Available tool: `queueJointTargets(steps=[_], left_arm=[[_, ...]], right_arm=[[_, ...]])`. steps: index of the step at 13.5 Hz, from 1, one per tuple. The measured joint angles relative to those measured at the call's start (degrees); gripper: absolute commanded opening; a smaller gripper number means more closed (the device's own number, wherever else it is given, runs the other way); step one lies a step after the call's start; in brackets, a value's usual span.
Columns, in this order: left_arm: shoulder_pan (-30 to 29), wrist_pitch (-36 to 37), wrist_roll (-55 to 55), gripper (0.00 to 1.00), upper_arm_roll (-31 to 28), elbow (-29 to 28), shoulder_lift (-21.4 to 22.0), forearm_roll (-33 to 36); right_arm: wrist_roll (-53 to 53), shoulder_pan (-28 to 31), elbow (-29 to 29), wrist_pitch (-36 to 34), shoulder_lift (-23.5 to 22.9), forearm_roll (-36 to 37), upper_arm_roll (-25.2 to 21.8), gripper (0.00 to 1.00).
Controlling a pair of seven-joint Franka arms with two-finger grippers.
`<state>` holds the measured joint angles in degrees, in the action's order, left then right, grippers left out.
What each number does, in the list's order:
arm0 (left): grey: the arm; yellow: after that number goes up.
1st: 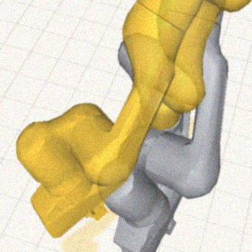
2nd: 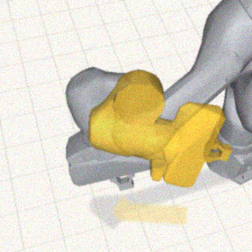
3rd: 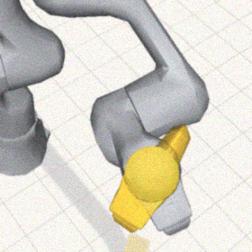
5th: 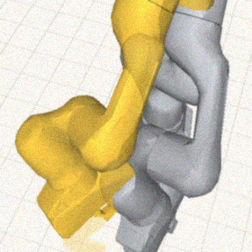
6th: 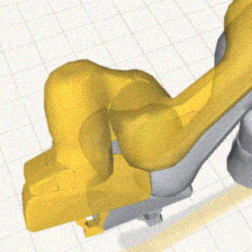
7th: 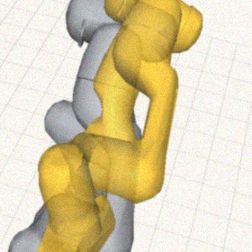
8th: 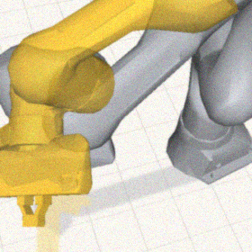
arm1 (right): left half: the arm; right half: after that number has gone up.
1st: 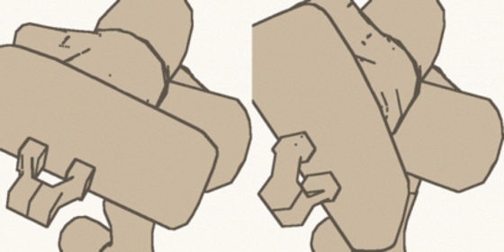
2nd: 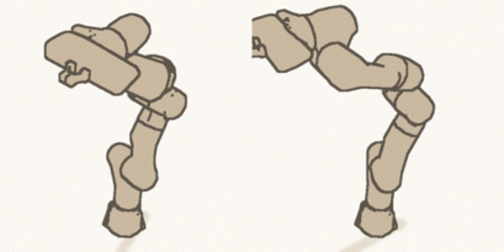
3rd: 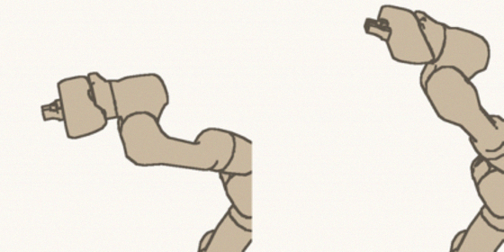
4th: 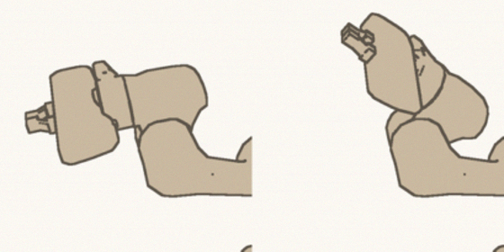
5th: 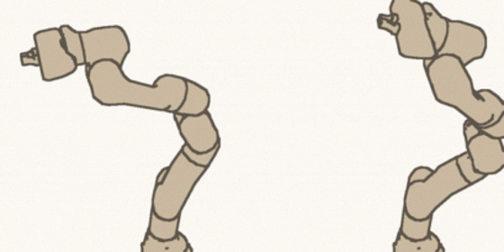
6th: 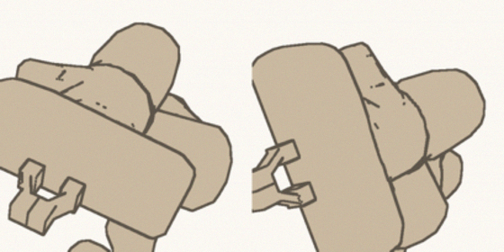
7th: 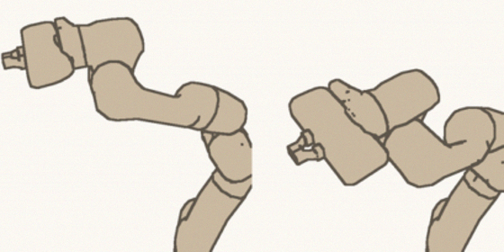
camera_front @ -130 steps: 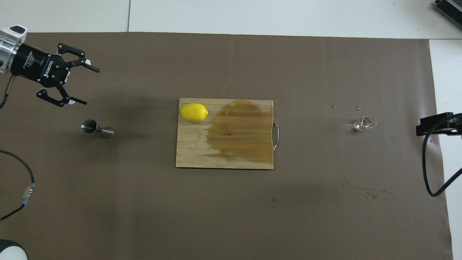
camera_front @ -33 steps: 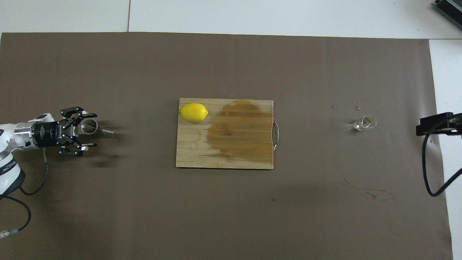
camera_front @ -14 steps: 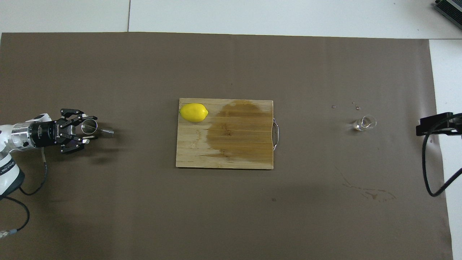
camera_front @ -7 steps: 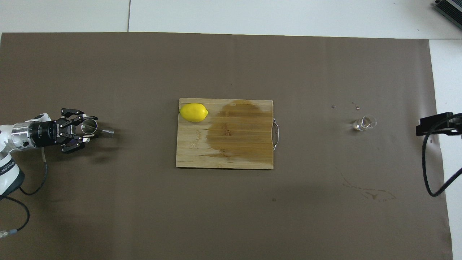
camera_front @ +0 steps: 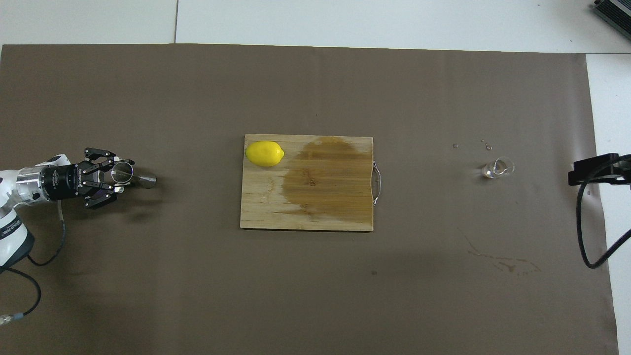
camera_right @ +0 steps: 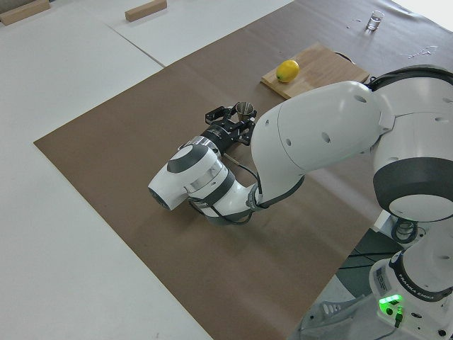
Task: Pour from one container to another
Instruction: 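Close the left gripper on the metal cup, then lift the metal cup and carry it over the wooden board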
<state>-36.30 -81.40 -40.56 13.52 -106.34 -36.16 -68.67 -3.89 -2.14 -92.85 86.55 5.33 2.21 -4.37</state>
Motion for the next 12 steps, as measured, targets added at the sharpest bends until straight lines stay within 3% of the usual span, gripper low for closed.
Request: queueJointTargets(steps=[6, 12], left_arm=[[3.3, 0.5, -1.5, 0.26, 0.8, 2.1, 0.4, -1.2], [10.8, 0.9, -7.9, 0.27, 0.9, 2.6, 6.3, -7.7]], right_arm=[[0.0, 0.0, 0.0, 0.0, 0.0, 0.0, 0.0, 1.0], [0.0, 0.0, 0.0, 0.0, 0.0, 0.0, 0.0, 1.0]])
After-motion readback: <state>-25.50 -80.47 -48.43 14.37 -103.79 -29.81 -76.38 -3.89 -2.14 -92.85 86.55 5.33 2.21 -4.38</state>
